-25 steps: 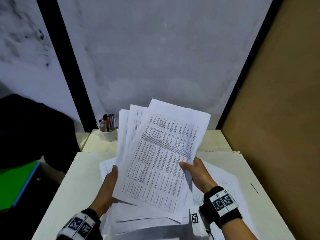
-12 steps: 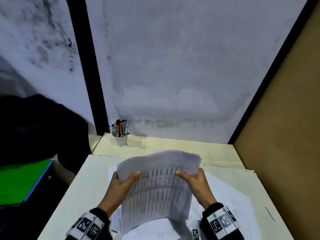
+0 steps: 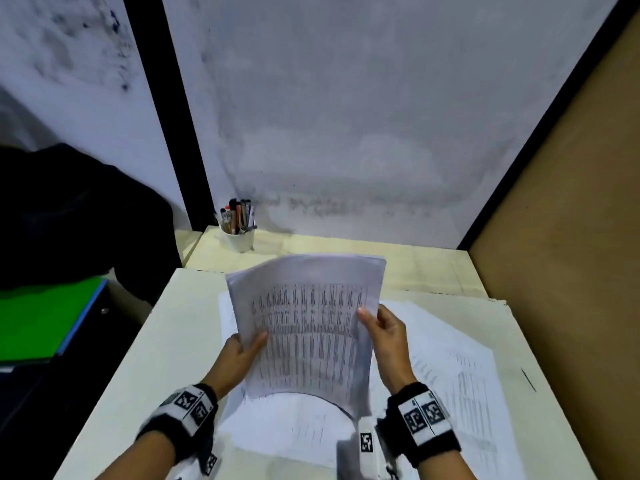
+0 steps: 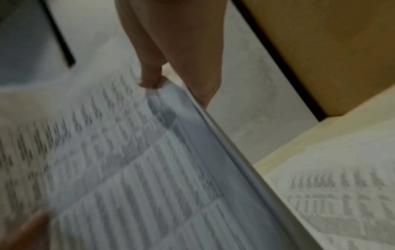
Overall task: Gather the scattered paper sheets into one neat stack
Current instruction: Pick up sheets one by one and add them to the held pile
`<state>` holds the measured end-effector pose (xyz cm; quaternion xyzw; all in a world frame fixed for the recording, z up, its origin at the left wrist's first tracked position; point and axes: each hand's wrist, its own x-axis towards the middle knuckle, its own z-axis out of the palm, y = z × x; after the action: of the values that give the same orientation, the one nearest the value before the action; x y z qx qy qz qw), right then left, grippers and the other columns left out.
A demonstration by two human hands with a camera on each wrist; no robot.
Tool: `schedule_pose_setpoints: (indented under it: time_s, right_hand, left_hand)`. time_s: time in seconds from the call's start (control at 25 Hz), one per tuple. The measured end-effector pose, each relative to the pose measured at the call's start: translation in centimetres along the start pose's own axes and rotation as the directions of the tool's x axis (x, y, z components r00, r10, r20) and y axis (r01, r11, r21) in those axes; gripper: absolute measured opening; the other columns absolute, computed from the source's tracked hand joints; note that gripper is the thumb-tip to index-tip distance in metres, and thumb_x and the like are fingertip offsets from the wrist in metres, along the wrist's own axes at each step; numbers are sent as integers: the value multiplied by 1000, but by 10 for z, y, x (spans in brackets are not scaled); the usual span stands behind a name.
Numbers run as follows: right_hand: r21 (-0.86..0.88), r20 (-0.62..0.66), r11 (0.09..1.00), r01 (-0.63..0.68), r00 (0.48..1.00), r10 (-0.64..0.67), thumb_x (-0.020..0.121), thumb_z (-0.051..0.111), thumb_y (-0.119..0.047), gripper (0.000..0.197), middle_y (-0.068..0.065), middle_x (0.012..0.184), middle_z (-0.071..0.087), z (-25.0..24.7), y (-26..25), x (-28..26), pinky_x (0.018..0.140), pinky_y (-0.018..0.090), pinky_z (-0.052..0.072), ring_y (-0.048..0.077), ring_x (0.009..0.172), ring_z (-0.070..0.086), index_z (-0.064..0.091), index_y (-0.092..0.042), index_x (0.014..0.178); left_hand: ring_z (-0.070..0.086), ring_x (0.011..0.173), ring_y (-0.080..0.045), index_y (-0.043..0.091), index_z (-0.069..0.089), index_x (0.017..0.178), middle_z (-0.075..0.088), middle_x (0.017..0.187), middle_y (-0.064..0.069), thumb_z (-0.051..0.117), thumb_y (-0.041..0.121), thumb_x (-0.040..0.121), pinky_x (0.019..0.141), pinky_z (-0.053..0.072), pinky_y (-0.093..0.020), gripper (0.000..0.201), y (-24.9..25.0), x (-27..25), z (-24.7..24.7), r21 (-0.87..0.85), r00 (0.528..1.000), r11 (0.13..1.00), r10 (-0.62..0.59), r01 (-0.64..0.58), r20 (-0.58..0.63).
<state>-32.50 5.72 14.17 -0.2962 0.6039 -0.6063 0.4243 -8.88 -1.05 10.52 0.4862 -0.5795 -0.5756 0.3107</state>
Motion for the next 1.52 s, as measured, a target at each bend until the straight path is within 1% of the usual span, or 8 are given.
schedule_pose_setpoints:
  time_s: [0.16, 0.36, 0.52, 0.64, 0.8, 1.08, 1.28, 1.52]
  right_hand:
    - [-272, -315, 921, -279, 930, 189, 84, 67, -14, 40, 17, 126, 56, -87, 36, 11, 89, 34, 43, 26, 112, 53, 54, -7, 121]
    - [-528, -696, 317, -788, 615, 372, 75, 66, -51, 90, 25, 145, 27, -180, 90, -8, 106, 51, 29, 40, 134, 26, 25, -5, 141]
    - [-398, -778, 346, -850, 512, 364, 66, 68, -61, 110, 22, 148, 20, -200, 99, 5, 108, 52, 26, 41, 134, 26, 18, -1, 143]
    - [-382, -755, 351, -855, 508, 415, 68, 75, -50, 116, 24, 151, 20, -201, 110, 22, 109, 51, 28, 41, 136, 28, 6, 2, 146]
    - [-443, -734, 336, -831, 552, 396, 62, 80, -41, 87, 26, 130, 46, -203, 112, 33, 100, 48, 42, 41, 117, 48, 45, 1, 130]
    - [-391, -812, 266, -881, 466, 350, 62, 75, -57, 122, 26, 151, 16, -221, 113, 22, 110, 53, 25, 44, 137, 23, 7, 0, 146]
    - [-410, -755, 406, -817, 553, 351, 56, 82, -44, 81, 26, 112, 62, -232, 128, 28, 88, 50, 52, 40, 97, 62, 55, 8, 112]
    - [-488, -755, 257, -834, 551, 354, 66, 75, -49, 91, 23, 136, 30, -198, 108, 10, 101, 52, 36, 43, 125, 34, 34, -5, 134]
  left_hand:
    - [39, 52, -15, 10, 46, 61, 42, 56, -8, 50, 43, 86, 55, 30, -27, 42, 12, 12, -3, 123, 998, 992, 31, -24, -53]
    - [56, 71, -29, -1, 59, 81, 58, 76, -22, 49, 49, 87, 68, 48, -42, 51, 4, 27, -3, 88, 994, 996, 30, -21, -107]
    - [60, 78, -28, 11, 61, 78, 63, 84, -18, 45, 31, 94, 75, 49, -42, 29, 4, 23, 0, 50, 987, 999, 28, -20, -161]
    - [62, 78, -29, 10, 61, 79, 64, 86, -20, 45, 27, 95, 75, 49, -44, 28, -1, 19, -2, 37, 984, 999, 14, -8, -175]
    - [68, 74, -21, 15, 63, 81, 70, 81, -6, 45, 26, 94, 74, 55, -39, 25, 0, 14, -6, 18, 980, 1000, -5, 9, -199]
    - [64, 95, -42, 15, 64, 84, 67, 96, -22, 44, 24, 95, 87, 51, -59, 24, -3, 10, -13, -18, 975, 999, -43, 40, -219]
    - [66, 91, -34, 15, 64, 83, 69, 90, -15, 45, 22, 94, 88, 51, -55, 24, -5, 8, -8, -41, 979, 998, -57, 50, -196]
    - [65, 88, -43, 4, 64, 83, 67, 94, -32, 48, 29, 93, 84, 50, -62, 30, -11, 10, -8, 5, 982, 998, -59, 60, -182]
